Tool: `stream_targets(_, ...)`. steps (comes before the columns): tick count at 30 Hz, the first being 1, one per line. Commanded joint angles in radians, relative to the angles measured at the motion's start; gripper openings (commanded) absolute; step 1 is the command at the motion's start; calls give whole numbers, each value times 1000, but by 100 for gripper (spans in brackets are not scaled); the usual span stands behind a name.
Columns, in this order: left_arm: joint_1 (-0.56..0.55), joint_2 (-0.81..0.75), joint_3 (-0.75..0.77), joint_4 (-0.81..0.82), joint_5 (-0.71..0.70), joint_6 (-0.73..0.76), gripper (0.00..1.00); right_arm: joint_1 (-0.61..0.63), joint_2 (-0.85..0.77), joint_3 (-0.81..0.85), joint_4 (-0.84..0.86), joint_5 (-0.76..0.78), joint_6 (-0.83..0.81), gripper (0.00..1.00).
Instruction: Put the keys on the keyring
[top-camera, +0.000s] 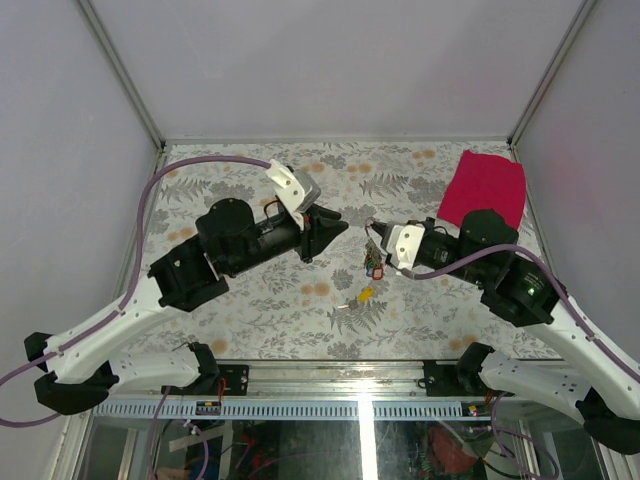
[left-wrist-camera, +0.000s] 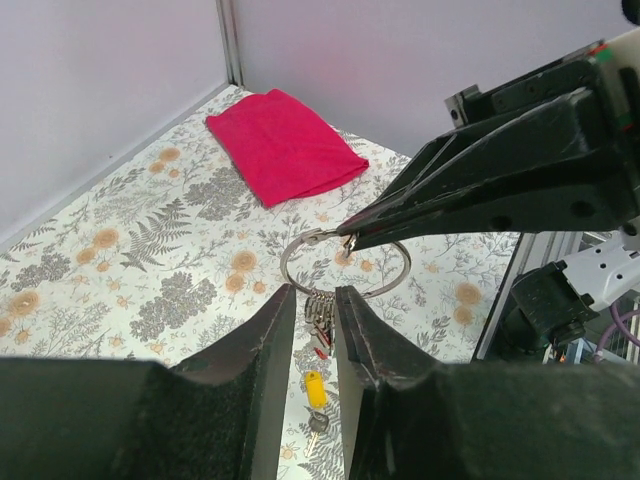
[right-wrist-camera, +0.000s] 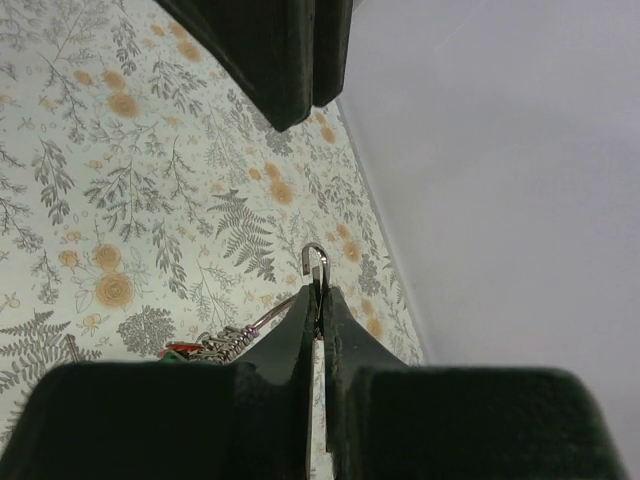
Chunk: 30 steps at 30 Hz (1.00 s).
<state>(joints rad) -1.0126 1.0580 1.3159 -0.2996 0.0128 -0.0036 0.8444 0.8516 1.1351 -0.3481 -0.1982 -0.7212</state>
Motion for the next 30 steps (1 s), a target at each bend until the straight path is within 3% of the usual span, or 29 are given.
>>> stream_targets(1,2,11,5,34,-21,12,24,2,0,72,15,28,60,0)
stream_targets(20,3,-9,-92,55,-7,-4,24,2,40,153,-111,48,193,0)
stream_targets(30,3,-4,-108,67,10,3,24,1,-36,29,59,58,101,0)
